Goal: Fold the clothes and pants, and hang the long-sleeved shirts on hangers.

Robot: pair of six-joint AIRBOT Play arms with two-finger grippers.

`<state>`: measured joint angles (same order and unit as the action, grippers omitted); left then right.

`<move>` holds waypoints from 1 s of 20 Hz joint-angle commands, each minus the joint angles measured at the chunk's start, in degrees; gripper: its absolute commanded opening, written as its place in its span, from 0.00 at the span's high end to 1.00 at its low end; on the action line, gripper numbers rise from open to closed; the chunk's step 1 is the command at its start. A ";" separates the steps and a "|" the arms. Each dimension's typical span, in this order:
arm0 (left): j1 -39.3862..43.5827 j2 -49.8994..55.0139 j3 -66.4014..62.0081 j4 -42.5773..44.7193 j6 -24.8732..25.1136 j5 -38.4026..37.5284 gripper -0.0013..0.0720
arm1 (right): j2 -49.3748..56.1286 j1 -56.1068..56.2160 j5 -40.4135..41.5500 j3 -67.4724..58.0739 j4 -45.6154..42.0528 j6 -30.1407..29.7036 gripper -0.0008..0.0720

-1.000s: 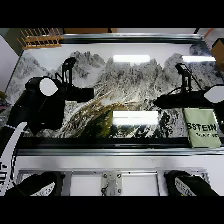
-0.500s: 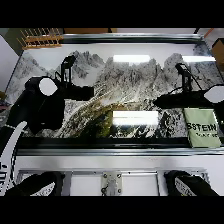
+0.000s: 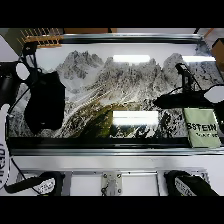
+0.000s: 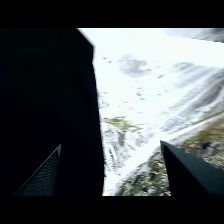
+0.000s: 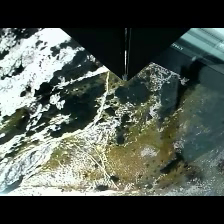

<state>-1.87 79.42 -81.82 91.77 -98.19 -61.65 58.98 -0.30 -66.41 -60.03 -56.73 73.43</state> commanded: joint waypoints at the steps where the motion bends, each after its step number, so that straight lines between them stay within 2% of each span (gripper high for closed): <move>1: -8.48 8.35 0.76 0.00 -2.82 -0.74 0.03 | 0.02 0.07 0.00 0.02 0.00 0.02 0.97; 6: -8.48 18.40 3.39 -1.92 -2.80 4.52 0.03 | 0.02 0.04 0.00 0.02 0.00 0.02 0.97; 10: -5.35 19.52 3.39 -1.86 -2.80 9.73 0.03 | 0.02 0.07 0.00 0.02 0.00 0.02 0.97; 11: -4.44 19.52 3.39 -1.81 -2.95 10.47 0.08 | 0.02 0.04 0.00 0.02 0.00 0.02 0.97; 13: -3.17 19.52 3.39 -1.79 -3.23 11.34 0.91 | 0.02 0.07 0.00 0.02 0.00 0.02 0.97; 14: -2.80 19.50 3.32 -1.90 -3.39 11.37 0.97 | 0.02 0.07 0.00 0.02 0.00 0.02 0.97; 16: -0.61 19.28 -0.22 -1.99 -4.15 8.26 0.97 | 0.02 0.07 0.00 0.02 0.00 0.02 0.97; 17: 1.36 18.47 -2.69 -1.99 -2.47 7.19 0.97 | 0.02 0.07 0.00 0.02 0.00 0.02 0.97; 20: 11.65 12.48 -10.78 -2.01 7.52 5.20 0.97 | 0.02 0.07 0.02 0.02 0.57 0.04 0.97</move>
<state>2.48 95.72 -86.59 89.82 -97.93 -54.39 58.98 -0.30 -66.39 -60.03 -56.71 73.43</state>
